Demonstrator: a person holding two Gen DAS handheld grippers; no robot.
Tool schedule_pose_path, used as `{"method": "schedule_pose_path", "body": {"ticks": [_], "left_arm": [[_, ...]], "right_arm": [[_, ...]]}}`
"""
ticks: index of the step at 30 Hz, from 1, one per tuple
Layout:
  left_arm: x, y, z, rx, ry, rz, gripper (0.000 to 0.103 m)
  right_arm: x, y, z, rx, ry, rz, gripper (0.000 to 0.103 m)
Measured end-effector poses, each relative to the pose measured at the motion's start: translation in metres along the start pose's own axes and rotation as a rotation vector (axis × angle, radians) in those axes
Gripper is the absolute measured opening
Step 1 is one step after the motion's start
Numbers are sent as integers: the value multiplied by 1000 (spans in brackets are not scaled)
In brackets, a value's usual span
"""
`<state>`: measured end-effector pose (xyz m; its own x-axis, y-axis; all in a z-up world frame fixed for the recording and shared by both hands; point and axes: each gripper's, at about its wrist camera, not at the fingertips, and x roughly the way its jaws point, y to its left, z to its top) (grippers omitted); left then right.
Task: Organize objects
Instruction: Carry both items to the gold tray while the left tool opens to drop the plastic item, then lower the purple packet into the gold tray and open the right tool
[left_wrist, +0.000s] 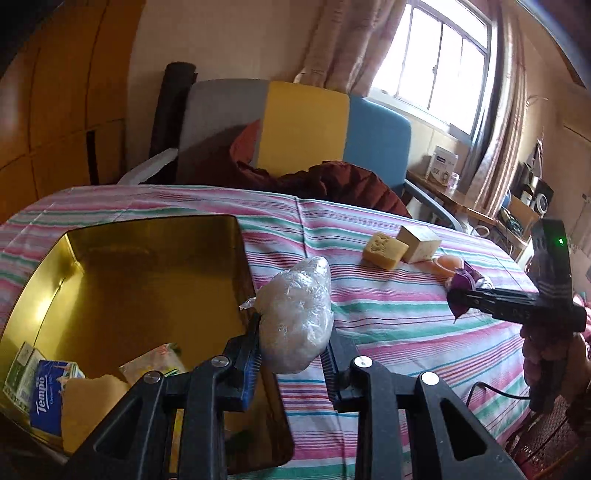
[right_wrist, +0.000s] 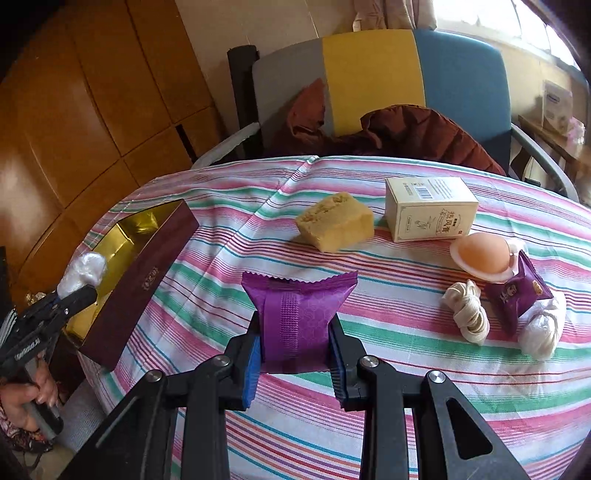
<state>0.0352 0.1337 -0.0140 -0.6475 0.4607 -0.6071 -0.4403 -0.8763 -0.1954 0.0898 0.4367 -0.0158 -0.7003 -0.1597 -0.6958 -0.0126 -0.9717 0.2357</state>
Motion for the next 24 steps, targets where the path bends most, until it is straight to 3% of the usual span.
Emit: {"method": "schedule_pose_path", "body": {"ticks": [5,9,12,13,18,24], "left_arm": [[12,31,-2,-115,46,34,28],[23,45,-7,-189,101,18,29],[25,45,-9,-182,108,58,40],[25,43,-9,-176,105,70,45],[18,39,-11,-159,71,74,45],[3,51,-8,-203,-5,154,46]], "right_arm": [[1,11,-2,-29,-6,28,32],[4,16,-4,-34,-2,49,32],[5,19,-6,-48,-3,56,32],[5,19,-6,-51,-2,57,32],[7,19,-7,-47,-1,62,32],[8,22,-9,-60,-1,72,32]]}}
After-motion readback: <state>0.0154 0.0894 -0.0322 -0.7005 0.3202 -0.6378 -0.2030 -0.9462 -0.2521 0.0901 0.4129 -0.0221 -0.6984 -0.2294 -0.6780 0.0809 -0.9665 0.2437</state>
